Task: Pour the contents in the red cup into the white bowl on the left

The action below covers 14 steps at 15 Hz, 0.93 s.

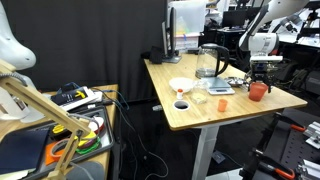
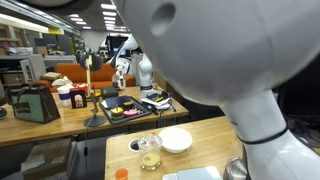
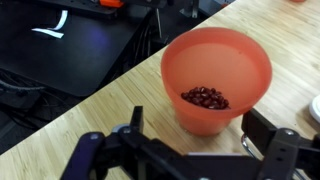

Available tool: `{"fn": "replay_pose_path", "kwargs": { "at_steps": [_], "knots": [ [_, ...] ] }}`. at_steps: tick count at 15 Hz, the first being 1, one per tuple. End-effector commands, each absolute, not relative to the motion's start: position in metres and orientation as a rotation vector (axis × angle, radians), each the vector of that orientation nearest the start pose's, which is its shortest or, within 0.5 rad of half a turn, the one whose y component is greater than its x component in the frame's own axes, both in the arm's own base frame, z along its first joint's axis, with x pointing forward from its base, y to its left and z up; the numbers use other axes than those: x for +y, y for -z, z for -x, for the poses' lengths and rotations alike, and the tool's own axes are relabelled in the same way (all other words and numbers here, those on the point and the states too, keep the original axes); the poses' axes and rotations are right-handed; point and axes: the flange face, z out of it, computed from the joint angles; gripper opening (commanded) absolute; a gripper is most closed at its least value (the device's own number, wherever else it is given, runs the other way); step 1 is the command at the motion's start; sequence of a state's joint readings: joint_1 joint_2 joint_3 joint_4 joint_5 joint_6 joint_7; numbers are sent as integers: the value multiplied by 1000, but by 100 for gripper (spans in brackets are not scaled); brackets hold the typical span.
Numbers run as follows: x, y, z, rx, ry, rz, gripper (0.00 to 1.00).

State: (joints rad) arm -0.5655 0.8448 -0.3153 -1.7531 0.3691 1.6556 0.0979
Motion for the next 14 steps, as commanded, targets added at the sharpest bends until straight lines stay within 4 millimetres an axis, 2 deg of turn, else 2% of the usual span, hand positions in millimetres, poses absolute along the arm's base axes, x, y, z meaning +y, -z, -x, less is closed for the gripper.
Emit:
{"fn": "replay_pose_path", "kwargs": {
  "at_steps": [1, 6, 14],
  "knots": [
    [-394, -73, -374, 1350, -1080, 2065, 100],
    [-381, -71, -385, 1262, -1122, 2059, 100],
    [-379, -68, -379, 1239, -1153, 2043, 100]
  ]
}}
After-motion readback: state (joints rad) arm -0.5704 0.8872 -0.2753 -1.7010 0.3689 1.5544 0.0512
